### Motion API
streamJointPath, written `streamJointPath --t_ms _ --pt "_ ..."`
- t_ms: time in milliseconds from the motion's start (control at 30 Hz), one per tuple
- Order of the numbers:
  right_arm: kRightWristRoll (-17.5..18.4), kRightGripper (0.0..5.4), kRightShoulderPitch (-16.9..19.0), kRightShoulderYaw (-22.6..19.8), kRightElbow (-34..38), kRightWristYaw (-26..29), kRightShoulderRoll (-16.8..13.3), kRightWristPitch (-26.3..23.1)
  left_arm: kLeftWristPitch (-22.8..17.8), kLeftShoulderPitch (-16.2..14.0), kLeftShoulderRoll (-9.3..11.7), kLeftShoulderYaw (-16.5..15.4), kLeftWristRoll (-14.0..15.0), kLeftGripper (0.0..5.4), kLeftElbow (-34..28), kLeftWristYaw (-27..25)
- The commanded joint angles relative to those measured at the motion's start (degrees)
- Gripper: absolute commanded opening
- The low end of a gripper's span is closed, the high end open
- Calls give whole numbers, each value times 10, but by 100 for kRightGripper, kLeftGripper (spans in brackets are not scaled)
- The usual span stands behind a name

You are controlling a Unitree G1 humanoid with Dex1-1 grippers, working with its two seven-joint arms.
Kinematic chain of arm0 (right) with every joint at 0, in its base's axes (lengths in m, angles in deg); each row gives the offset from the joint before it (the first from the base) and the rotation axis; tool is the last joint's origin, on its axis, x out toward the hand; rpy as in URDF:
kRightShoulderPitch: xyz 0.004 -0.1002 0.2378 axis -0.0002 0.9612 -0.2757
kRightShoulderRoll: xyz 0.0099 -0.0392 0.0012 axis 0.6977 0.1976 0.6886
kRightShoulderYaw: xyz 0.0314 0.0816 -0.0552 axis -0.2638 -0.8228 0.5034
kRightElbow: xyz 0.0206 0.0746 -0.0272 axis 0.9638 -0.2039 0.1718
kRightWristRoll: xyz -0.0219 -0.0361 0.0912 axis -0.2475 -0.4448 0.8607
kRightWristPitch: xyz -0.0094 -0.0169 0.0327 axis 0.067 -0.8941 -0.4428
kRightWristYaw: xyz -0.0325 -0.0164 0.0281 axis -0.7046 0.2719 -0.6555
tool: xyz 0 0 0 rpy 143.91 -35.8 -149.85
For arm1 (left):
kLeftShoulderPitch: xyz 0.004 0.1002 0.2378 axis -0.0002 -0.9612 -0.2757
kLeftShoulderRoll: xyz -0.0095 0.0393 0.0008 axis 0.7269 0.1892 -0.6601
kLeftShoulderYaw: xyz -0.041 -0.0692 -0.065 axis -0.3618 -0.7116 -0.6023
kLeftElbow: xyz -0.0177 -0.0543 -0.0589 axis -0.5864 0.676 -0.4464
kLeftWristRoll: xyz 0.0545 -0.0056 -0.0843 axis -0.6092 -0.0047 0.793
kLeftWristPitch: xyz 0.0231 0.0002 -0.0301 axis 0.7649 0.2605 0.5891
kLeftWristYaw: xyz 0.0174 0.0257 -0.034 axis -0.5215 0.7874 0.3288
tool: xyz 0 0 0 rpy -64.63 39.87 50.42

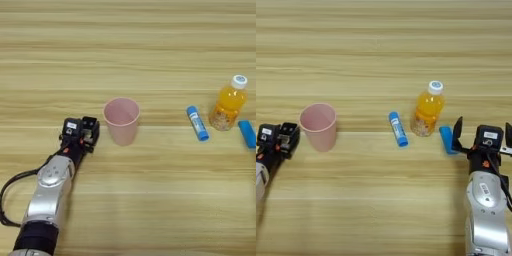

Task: Move the objects on the table

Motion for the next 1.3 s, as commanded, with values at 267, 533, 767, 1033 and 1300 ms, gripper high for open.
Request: streamJointPath --t_ms 267,533,767,1033,1300 --pt "-1 540 -5 0 -4 1 -4 -6 8 -7 -7 -22 14 240 -11 3" --pt "-2 540 -7 1 -8 2 -4 -5 52 1 -15 -68 46 240 -65 22" --pt "-3 540 -9 3 -14 1 -4 -3 25 -24 -24 -51 62 240 -211 21" --pt "-4 540 -12 4 -23 1 -5 0 -55 -80 -15 30 89 240 -432 -14" --pt "-4 540 -12 4 -22 0 -5 1 -100 -120 14 131 95 240 -531 -65"
